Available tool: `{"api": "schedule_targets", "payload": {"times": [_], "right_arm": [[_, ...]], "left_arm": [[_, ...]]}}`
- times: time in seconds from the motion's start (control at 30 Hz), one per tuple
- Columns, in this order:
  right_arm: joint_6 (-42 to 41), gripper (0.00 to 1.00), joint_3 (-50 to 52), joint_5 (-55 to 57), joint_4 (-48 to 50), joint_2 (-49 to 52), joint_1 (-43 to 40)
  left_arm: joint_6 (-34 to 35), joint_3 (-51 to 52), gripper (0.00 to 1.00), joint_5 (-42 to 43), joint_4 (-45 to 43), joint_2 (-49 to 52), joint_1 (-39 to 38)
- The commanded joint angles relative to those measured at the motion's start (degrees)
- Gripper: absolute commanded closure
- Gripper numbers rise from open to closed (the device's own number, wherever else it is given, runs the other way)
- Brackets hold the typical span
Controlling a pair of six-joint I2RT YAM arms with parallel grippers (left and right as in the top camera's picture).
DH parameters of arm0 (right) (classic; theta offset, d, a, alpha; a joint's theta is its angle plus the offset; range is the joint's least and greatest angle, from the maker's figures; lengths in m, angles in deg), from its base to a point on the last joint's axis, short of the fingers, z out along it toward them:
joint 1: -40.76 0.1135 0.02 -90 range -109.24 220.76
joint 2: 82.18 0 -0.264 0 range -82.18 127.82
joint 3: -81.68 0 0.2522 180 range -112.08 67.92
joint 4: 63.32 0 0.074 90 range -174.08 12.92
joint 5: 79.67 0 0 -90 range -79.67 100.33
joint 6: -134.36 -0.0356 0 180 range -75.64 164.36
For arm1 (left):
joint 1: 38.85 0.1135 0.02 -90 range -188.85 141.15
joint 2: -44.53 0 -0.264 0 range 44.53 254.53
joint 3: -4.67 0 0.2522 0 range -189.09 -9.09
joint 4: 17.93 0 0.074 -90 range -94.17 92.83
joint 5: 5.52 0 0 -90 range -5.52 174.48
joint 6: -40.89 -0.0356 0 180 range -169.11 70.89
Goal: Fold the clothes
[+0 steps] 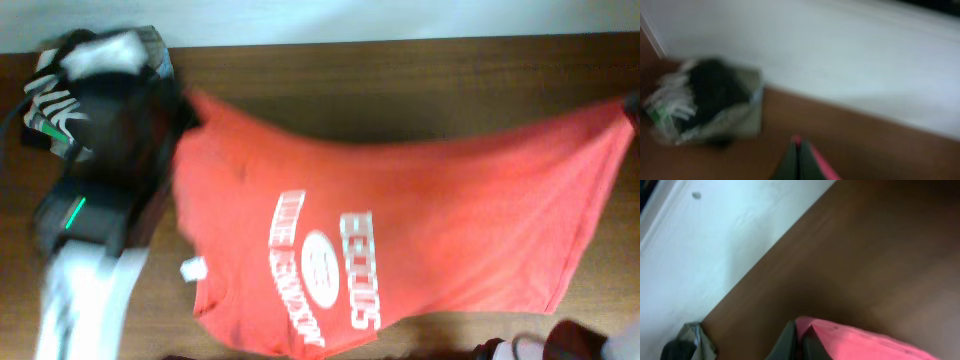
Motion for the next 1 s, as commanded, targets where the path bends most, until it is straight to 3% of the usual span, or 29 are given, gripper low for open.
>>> {"api": "schedule_targets", "payload": {"times": [0.0,0.07,0.13,0.27,0.33,0.5,0.67,0.77,0.9,0.97], "right_arm": [[-0.4,0.96,-2.1,-10.1,9.9,4.4,4.0],[-3.4,0.96,-9.3,-11.5,13.2,4.9,2.0],[-5.3,0.95,-24.2,-11.7,11.1,4.9,-3.5],[-3.8,0.96,-31.3,-11.7,4.5,4.9,-5.4],[0.1,0.96,-29.0,-11.6,-0.5,6.4,-5.4],[9.9,0.96,-20.9,-6.9,-10.4,13.3,-1.4],[10.9,0.96,3.3,0.1,-8.7,16.3,4.8],[10.8,0.96,12.6,2.3,-7.4,16.2,5.0],[3.2,0.96,12.9,18.9,-8.9,15.2,4.9],[2.0,0.96,13.0,21.2,-9.2,15.2,4.5]], "left_arm": [[-9.5,-12.9,1.0,-0.7,-3.9,16.2,0.3],[-15.1,-31.8,1.0,-2.4,0.7,21.6,0.3],[-18.3,-53.7,1.0,-3.9,7.3,22.9,0.4],[-17.9,-68.1,1.0,-3.2,18.8,22.2,0.7],[-15.0,-66.9,1.0,-2.0,27.2,23.1,0.7],[-8.2,-54.0,1.0,5.2,35.2,31.5,0.7],[1.2,-33.7,1.0,5.9,39.2,43.6,0.7],[1.8,-30.9,1.0,6.0,42.7,43.1,0.7],[1.7,-30.9,1.0,11.8,48.9,36.3,0.4],[1.8,-30.8,1.0,12.0,52.3,31.5,-0.1]]}}
